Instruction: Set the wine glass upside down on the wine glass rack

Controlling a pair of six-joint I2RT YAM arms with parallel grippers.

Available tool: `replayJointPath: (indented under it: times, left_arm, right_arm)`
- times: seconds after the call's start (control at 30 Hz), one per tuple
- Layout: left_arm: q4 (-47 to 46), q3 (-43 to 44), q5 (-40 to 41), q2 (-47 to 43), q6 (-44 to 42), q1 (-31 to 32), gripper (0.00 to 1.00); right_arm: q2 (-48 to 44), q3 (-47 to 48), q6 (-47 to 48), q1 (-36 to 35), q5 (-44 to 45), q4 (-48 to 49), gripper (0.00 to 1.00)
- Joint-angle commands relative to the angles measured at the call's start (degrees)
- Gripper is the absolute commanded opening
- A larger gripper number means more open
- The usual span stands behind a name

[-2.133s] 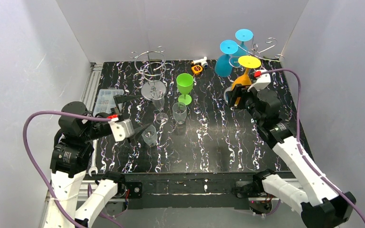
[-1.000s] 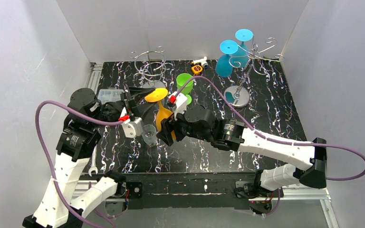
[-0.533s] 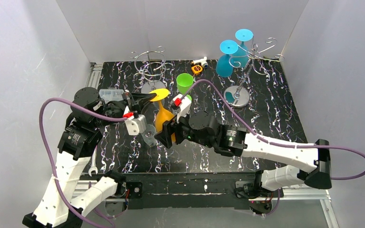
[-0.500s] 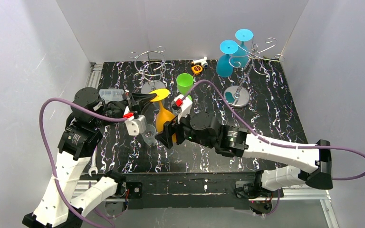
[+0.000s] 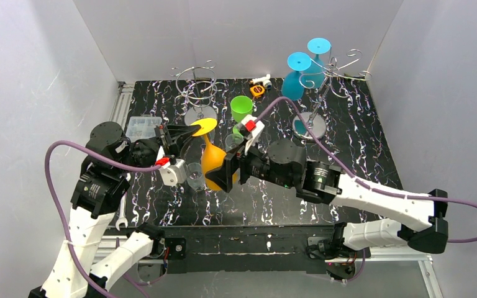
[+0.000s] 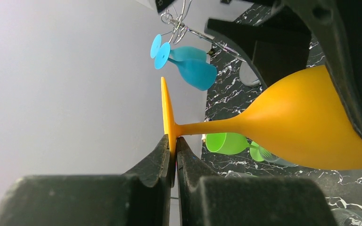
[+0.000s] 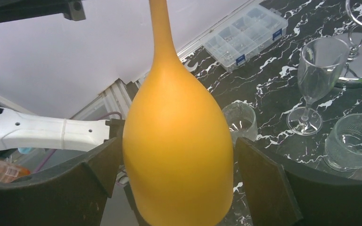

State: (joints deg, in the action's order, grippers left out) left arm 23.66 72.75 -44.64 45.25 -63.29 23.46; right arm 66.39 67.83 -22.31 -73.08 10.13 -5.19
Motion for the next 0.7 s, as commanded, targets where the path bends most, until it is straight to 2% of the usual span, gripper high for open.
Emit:
replayJointPath:
  times: [0.0,0.17,0.27,0.3,0.33,0.37,0.4,0.43,0.57,0.67]
  left_arm:
    - [-0.96,0.02,-1.2,-0.69,-0.36,-0.24,0.0]
    - [-1.07,0.14,-1.45,-1.12,0.05,-0.25,0.0]
    - [-1.07,-0.22,-1.17,-1.42,0.01,-0.18,0.0]
    - [-1.07,-0.44,-1.18,-1.67,-0.04,-0.24,0.04]
    - [-1.05,-0.55,-1.23,-1.8,0.12,-0.24,0.18]
    - [-1.06,-0.89,-1.47,-2.24,0.51,-0.19,0.48]
    - [-1.07,-1.2,-1.56,-2.41,0.52,-0.21,0.74]
    - [-1.11,-1.41,-1.57,-2.49,0.81,-0.22,0.95]
    - [-1.07,-1.95,-1.55,-3.18,1.54,-0.23,0.98]
    - [-1.12,-2.61,-1.57,-3.86,1.7,-0.24,0.98]
  right_arm:
    - [2.28,3.76,-0.22,1.36,-3.63,-1.51,0.98]
    - [2.23,2.65,-1.1,3.11,-5.17,0.12,0.97]
    - [-0.07,0.32,-1.21,4.16,-3.73,1.56,0.83]
    - [-1.59,-0.84,-1.33,4.52,-2.52,2.85,0.76]
    - [-3.04,-1.96,-1.15,4.93,-1.68,3.32,0.72]
    - [-6.64,-3.47,0.22,5.41,3.87,1.46,0.7]
    - [-7.76,-4.09,0.92,5.74,5.65,0.54,0.7]
    - [-9.14,-5.02,1.55,6.06,7.59,-0.08,0.7]
    - [-15.37,-10.32,5.42,7.74,17.8,-2.27,0.75]
    - [-20.06,-14.58,8.84,9.1,30.05,-4.03,0.75]
